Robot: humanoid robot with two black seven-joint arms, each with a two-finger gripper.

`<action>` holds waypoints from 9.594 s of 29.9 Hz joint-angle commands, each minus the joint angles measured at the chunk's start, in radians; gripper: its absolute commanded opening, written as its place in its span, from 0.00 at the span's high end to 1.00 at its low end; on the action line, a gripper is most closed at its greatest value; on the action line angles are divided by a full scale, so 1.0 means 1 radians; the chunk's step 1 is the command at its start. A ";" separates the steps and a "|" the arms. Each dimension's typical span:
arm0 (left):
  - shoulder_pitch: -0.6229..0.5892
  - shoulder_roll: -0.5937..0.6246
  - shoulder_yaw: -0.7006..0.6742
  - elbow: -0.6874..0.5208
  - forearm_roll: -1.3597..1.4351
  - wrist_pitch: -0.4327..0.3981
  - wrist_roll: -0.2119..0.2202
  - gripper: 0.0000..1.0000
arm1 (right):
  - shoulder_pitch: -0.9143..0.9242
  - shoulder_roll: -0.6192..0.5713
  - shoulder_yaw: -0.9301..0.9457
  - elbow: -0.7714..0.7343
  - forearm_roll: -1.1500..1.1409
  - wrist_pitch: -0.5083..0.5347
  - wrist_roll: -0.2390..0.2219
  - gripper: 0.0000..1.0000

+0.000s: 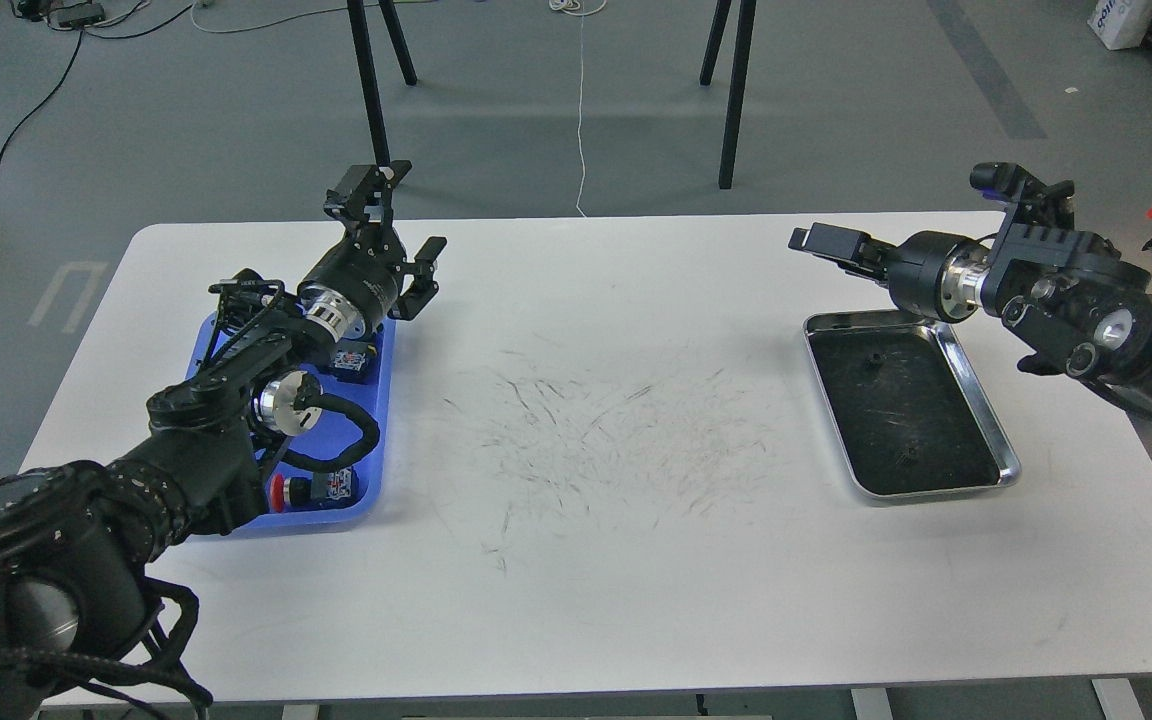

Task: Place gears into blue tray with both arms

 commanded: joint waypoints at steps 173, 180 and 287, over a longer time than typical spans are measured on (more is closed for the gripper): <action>-0.006 0.017 0.006 0.009 0.015 -0.008 0.000 0.00 | 0.018 0.129 -0.115 -0.191 -0.007 0.200 0.000 0.83; -0.005 0.004 0.006 0.009 0.015 -0.005 0.000 0.00 | 0.039 0.129 0.005 -0.011 -0.008 0.200 0.000 0.83; -0.037 -0.017 0.030 0.012 0.019 0.002 0.000 0.00 | -0.056 0.327 -0.110 0.386 -0.587 -0.359 0.000 0.85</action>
